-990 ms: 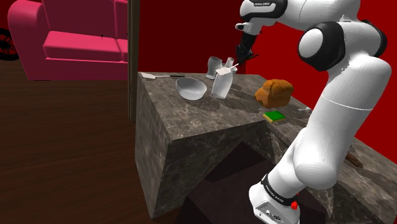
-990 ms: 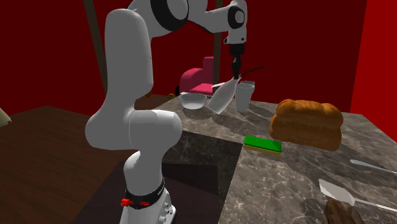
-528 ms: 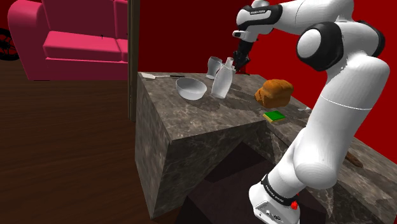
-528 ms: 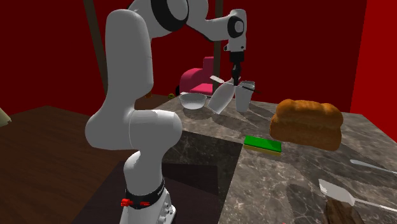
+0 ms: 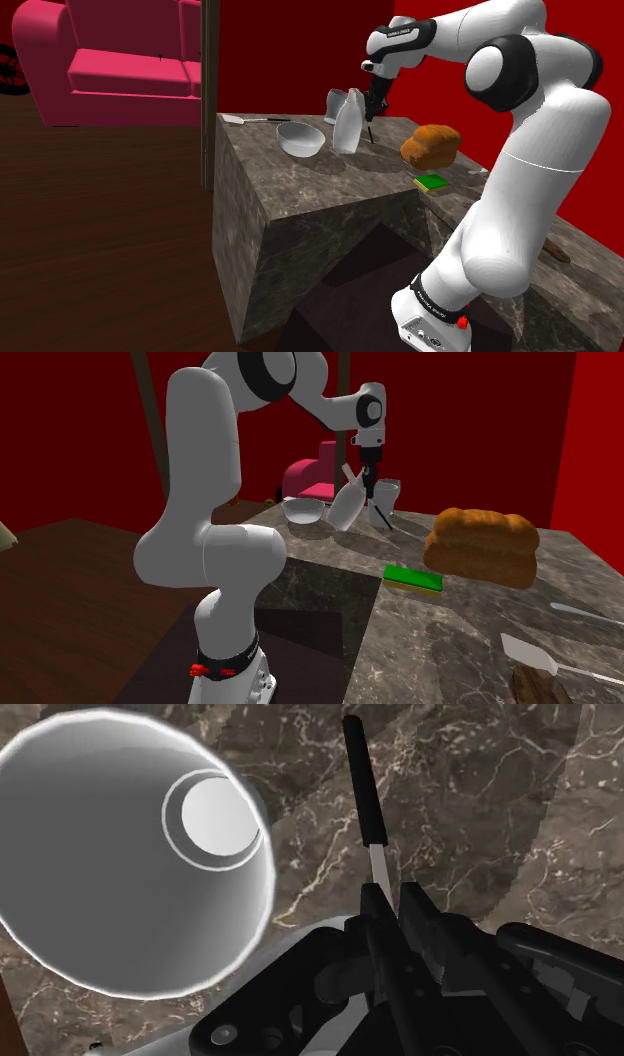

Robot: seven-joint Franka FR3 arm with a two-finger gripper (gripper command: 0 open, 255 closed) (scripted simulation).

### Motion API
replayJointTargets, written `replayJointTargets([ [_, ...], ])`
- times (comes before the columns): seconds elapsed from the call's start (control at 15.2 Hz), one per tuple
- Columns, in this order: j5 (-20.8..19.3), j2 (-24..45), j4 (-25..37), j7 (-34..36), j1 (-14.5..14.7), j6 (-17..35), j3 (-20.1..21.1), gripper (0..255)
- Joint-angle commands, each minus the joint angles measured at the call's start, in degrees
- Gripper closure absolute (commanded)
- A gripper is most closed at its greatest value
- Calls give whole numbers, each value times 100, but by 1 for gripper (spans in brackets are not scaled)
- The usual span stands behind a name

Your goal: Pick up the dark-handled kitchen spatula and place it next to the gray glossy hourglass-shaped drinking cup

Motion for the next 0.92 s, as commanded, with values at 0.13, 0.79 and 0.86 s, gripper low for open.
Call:
replayJointTargets([
  [0.13, 75, 92, -214, -42, -22, 282, 24, 255],
  [0.79, 320, 377, -691, -173, -97, 967, 122, 255],
  [0.86, 348, 411, -731, -188, -111, 1033, 139, 255],
])
